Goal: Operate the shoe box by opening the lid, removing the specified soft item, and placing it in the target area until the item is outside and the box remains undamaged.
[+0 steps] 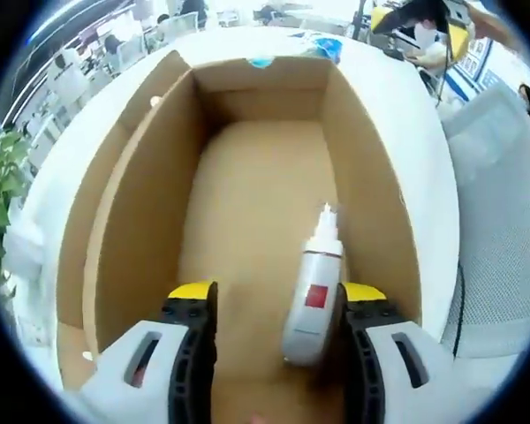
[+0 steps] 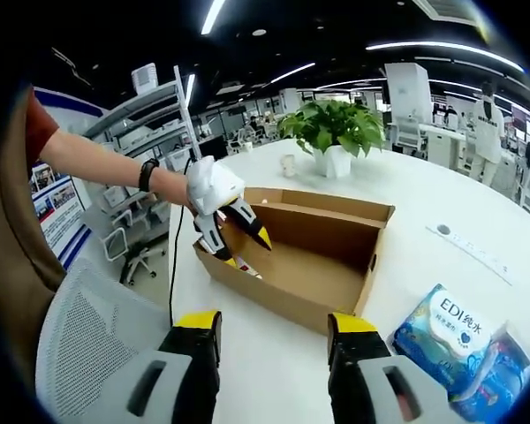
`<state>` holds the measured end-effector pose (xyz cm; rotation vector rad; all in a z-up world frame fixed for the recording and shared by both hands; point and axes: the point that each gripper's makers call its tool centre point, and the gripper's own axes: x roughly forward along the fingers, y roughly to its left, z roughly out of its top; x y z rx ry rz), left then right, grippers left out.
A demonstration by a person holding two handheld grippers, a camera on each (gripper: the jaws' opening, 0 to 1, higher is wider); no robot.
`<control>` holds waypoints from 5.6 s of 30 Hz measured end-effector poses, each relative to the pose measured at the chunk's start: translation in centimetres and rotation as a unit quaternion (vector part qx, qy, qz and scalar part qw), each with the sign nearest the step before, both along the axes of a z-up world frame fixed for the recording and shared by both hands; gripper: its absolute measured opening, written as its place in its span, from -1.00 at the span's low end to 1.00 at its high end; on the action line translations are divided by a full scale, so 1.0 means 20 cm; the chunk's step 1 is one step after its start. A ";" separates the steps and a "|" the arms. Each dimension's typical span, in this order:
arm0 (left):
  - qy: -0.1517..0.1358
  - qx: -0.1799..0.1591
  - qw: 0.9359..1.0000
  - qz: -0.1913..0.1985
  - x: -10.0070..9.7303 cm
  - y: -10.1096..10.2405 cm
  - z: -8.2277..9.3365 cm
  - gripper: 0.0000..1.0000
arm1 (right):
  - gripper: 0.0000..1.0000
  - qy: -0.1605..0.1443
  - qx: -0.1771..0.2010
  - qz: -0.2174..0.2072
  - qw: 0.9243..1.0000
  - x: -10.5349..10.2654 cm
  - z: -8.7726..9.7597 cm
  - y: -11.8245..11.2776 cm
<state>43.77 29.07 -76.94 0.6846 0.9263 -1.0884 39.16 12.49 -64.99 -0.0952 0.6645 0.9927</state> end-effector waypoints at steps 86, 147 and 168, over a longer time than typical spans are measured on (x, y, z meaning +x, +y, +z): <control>-0.224 -0.067 0.957 -0.173 -0.08 -0.51 0.58 -0.60 | -0.17 0.174 0.131 -0.060 0.974 0.15 -0.02 0.17; -0.226 -0.056 0.954 -0.187 -0.14 -0.54 0.57 -0.46 | -0.66 0.312 0.268 -0.165 0.897 0.01 0.02 0.14; -0.157 -0.137 0.978 -0.024 -0.13 -0.38 0.58 -0.20 | -0.66 0.317 0.298 -0.205 0.877 -0.04 0.04 -0.01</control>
